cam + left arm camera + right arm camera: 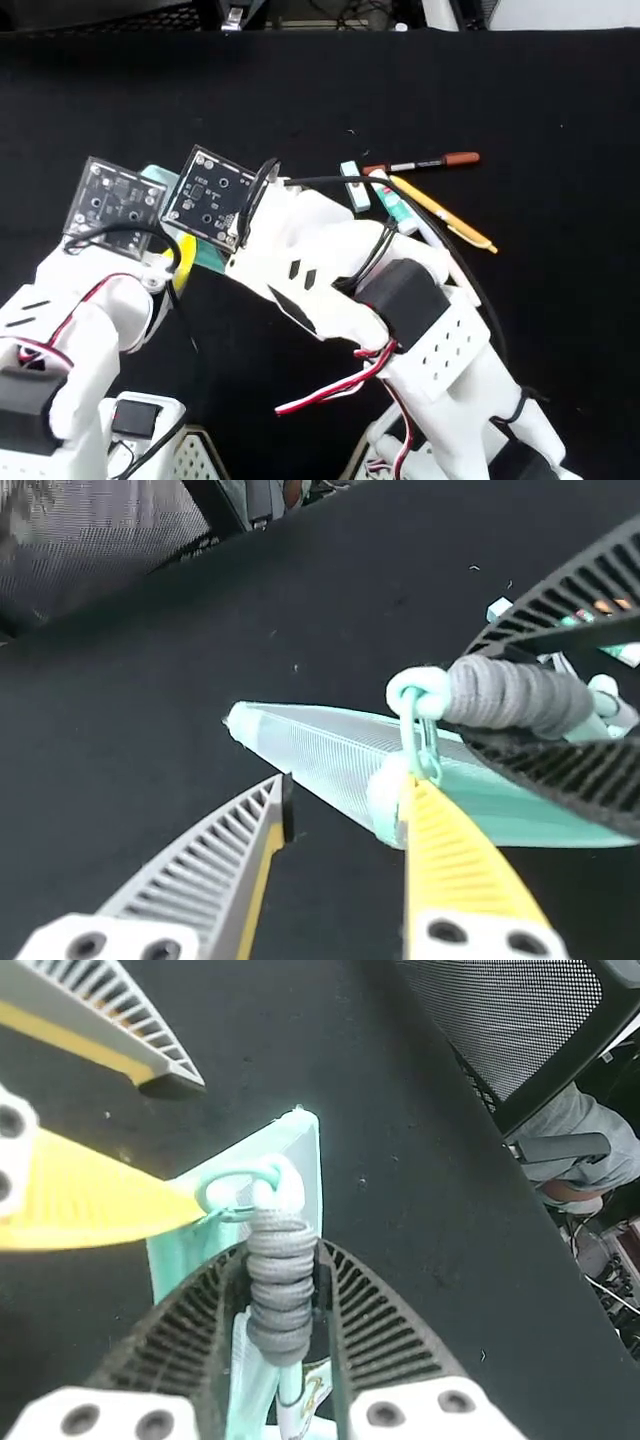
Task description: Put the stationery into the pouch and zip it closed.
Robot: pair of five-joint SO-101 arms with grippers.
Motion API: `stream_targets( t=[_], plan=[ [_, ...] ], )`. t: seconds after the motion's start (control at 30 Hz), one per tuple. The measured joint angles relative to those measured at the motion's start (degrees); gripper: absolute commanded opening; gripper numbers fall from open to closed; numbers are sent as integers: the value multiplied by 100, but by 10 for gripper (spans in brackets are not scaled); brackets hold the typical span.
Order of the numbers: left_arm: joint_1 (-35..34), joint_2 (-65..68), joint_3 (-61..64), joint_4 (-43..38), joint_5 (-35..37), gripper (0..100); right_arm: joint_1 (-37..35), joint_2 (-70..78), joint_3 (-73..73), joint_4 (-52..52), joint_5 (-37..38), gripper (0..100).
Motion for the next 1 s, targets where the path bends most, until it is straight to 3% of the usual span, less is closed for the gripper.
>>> stream_targets(
  t=[0.1, 0.4, 0.63, 1.0],
  plan=[
    [0, -9, 0, 0, -70, 24, -9, 0, 0, 0, 0, 13],
    [0, -18, 0, 0, -88, 30, 18, 0, 0, 132, 0, 12],
    [0, -18, -18, -53, 35, 30, 738, -589, -193, 299, 0, 12],
    [0, 18, -580, -299, 501, 66, 712, -800, -202, 273, 0, 12]
  ],
)
